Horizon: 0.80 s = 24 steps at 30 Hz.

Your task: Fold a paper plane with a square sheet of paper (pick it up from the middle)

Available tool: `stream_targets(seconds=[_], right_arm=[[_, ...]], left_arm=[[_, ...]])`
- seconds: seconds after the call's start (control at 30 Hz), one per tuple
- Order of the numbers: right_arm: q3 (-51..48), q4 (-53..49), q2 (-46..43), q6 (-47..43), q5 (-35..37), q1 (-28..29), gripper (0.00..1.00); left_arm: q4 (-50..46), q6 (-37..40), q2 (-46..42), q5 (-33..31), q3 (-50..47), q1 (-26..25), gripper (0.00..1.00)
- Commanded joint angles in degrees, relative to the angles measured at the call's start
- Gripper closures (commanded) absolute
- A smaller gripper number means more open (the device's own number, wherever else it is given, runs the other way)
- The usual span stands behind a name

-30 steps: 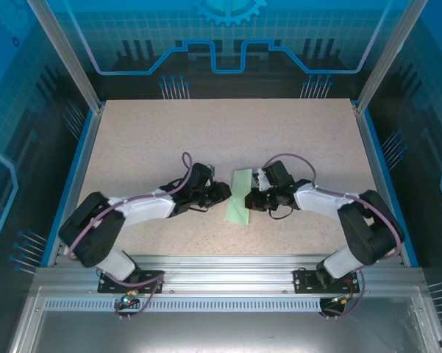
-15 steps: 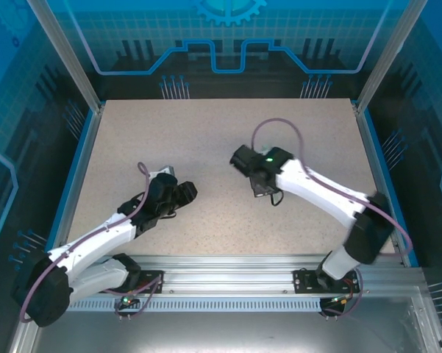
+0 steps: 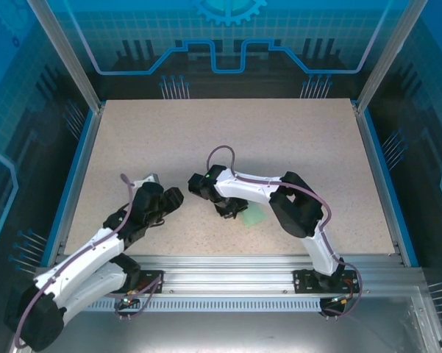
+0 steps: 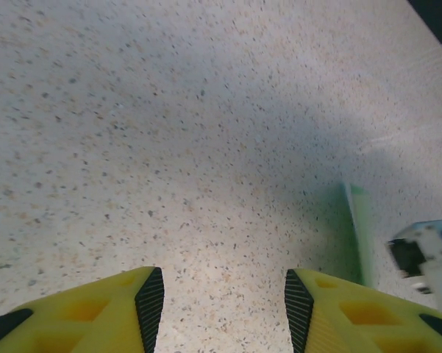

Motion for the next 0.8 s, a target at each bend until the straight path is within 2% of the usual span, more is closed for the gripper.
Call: stream_targets(seconds=[0.0,0.07,0.17,0.2,0.3,0.43,0.6,0.77], right_arm=[[0.6,10.9,0.0,-4.4,-14.2,0.8,0.71],[-0.7,15.7,-1.7,-5.7,-19.4,0.6,0.67],[-3.4,20.3,-5.6,-7.3,-23.9,-0.5,0.52],[-5.4,22.8,-7.6,-8.3,-26.7,-1.3,0.5],[-12.9,29.8,-14.8,-9.0,-31.4,-4.0,0.49],[-23.9,36.0,-25.1,-9.2,-31.9,-9.5,0.5],[-38.8,44.6,-34.3,-8.1,-37.7,-20.6,0.55],[-46.7,48.1,-39.0,-8.2,-39.8,-25.9,0.58]], left_arm=[[-4.5,-1.4,-4.0,-3.7,-1.5,1.1,0.49],[-5.3,-1.4,-5.5,-3.8,-1.6,1.2,0.48],[-4.2,-1.1,-6.0,-2.0,-1.7,1.2,0.48],[-3.4,-0.9,-5.6,-1.0,-1.8,1.2,0.48],[-0.8,0.1,-4.1,3.0,-1.7,1.3,0.48],[7.1,1.5,0.0,11.4,-1.7,0.8,0.52],[11.8,3.6,12.6,16.3,3.7,-4.8,0.58],[13.8,2.5,26.5,18.2,9.9,-9.7,0.61]])
